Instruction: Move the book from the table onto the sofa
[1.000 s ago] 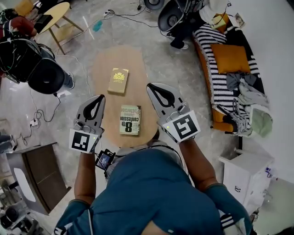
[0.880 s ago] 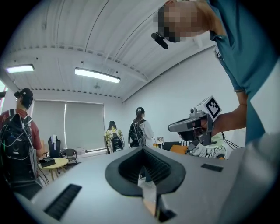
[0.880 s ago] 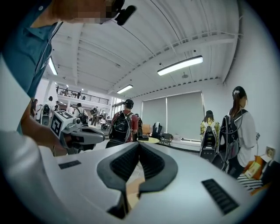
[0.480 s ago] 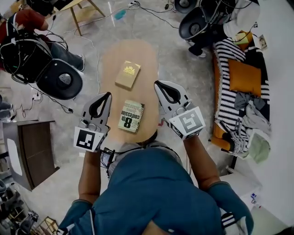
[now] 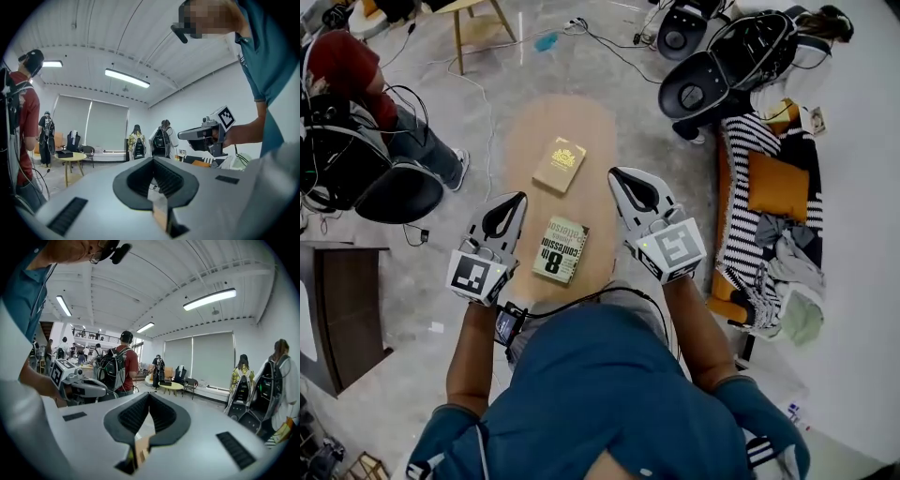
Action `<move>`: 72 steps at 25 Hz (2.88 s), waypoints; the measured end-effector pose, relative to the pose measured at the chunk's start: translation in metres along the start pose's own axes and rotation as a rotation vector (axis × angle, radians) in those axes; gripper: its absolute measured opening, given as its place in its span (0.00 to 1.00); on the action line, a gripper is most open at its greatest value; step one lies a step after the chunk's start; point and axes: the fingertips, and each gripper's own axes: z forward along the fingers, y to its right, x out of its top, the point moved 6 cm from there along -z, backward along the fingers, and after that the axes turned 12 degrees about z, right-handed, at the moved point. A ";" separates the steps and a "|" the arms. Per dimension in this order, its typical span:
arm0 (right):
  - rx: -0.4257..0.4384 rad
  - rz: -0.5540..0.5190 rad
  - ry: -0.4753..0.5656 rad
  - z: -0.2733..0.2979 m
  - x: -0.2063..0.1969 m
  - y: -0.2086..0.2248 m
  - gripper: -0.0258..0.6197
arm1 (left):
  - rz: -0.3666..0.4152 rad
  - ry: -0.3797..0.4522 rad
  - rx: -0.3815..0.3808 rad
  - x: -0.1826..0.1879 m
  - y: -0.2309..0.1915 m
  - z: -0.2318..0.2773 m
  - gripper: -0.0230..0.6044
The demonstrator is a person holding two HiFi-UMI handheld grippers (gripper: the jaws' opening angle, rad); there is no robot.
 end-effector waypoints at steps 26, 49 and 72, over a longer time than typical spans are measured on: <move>0.380 0.063 -0.181 0.136 -0.068 0.175 0.06 | -0.086 -0.215 0.282 -0.062 0.009 0.152 0.04; 0.395 0.009 -0.251 0.161 -0.096 0.132 0.06 | -0.274 -0.262 0.333 -0.127 0.004 0.096 0.04; 0.440 0.077 -0.705 0.374 -0.333 0.241 0.26 | -0.819 -0.517 0.521 -0.405 -0.053 0.208 0.27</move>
